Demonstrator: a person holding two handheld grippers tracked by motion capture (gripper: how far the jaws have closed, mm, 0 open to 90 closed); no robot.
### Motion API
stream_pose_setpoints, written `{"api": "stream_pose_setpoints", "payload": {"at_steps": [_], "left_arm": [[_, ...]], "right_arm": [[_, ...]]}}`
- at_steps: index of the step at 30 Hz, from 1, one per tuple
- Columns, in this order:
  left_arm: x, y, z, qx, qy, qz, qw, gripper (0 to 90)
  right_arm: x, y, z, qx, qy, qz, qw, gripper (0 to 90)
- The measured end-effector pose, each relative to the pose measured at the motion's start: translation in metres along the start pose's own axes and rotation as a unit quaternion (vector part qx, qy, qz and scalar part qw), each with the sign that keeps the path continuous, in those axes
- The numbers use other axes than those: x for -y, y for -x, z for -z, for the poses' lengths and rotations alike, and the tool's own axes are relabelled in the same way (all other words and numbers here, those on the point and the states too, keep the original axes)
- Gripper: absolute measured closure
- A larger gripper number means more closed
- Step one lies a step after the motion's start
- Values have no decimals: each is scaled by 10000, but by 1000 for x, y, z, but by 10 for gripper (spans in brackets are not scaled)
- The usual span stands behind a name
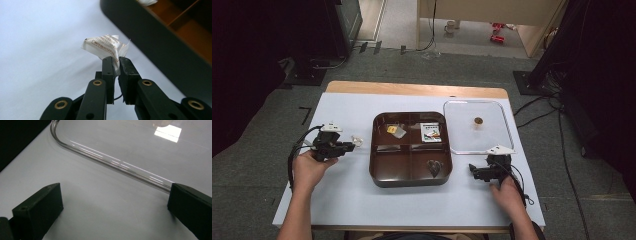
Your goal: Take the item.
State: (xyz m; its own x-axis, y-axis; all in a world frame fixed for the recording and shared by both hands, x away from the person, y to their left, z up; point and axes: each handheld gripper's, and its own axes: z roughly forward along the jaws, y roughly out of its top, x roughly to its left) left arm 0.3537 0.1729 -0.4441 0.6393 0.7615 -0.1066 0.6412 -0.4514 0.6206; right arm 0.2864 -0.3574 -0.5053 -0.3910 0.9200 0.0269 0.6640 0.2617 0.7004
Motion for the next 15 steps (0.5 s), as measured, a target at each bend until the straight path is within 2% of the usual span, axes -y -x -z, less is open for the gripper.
{"api": "stream_pose_setpoints", "payload": {"at_steps": [5,10,15], "left_arm": [[3,-4,-5,-57,-92,72,9999,834],[4,-6,-11,-140,-213,20,9997,833],[4,-6,-15,-122,-313,19,9994,831]], "right_arm": [[0,0,0,2,3,-1,10000,0],[0,0,0,2,2,-1,10000,0],[0,0,0,1,0,6,10000,0]]}}
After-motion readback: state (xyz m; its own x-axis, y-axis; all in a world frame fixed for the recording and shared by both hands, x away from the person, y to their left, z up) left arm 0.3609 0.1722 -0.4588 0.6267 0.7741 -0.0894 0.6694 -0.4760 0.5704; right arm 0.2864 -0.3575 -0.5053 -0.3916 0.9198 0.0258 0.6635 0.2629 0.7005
